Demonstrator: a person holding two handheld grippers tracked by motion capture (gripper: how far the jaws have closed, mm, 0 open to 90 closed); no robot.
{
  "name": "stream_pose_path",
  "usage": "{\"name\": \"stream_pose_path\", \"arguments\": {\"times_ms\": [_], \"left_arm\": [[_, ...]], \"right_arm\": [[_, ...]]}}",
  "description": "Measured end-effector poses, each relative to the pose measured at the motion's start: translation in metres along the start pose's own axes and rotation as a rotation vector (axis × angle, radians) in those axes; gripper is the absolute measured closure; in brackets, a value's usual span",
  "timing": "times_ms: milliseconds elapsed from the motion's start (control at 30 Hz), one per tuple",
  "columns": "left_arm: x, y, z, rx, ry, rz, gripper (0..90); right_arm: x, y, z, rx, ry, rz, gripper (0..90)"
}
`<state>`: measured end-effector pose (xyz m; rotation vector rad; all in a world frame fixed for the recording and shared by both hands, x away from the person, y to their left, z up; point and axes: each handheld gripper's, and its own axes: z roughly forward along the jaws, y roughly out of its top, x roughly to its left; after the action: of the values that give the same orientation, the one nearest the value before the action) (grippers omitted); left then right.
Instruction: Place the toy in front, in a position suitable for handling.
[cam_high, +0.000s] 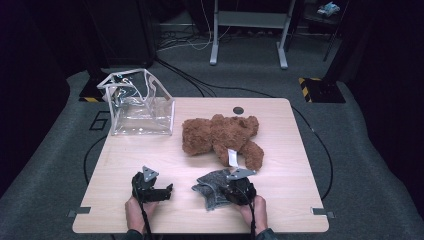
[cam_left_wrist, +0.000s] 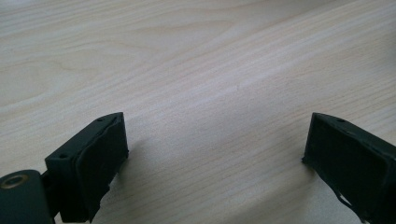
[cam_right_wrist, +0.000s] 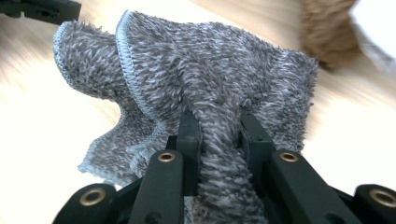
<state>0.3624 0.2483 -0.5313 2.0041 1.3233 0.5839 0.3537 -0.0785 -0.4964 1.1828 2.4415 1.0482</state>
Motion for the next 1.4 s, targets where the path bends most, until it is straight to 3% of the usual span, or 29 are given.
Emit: {"name": "stream_pose_path", "arguments": {"times_ms": [100, 600, 800, 1133, 1400], "left_arm": [[0.001, 0.001, 0.001, 0.008, -0.008, 0.000, 5.7], [0.001, 0.002, 0.001, 0.007, -0.009, -0.001, 5.8], [0.001, 0.002, 0.001, 0.008, -0.008, 0.000, 5.8], [0.001, 0.002, 0.002, 0.004, -0.007, -0.006, 5.8], [0.001, 0.002, 0.002, 0.004, -0.006, -0.006, 5.8]], "right_arm": [[-0.005, -0.003, -0.009, -0.006, -0.023, -0.008, 73.9], [-0.041, -0.032, -0.055, -0.036, -0.123, 0.085, 73.8], [-0.058, -0.042, -0.074, -0.035, -0.183, 0.086, 73.9], [-0.091, -0.058, -0.104, -0.066, -0.300, 0.185, 74.1], [-0.117, -0.070, -0.111, -0.067, -0.382, 0.265, 74.1]]}}
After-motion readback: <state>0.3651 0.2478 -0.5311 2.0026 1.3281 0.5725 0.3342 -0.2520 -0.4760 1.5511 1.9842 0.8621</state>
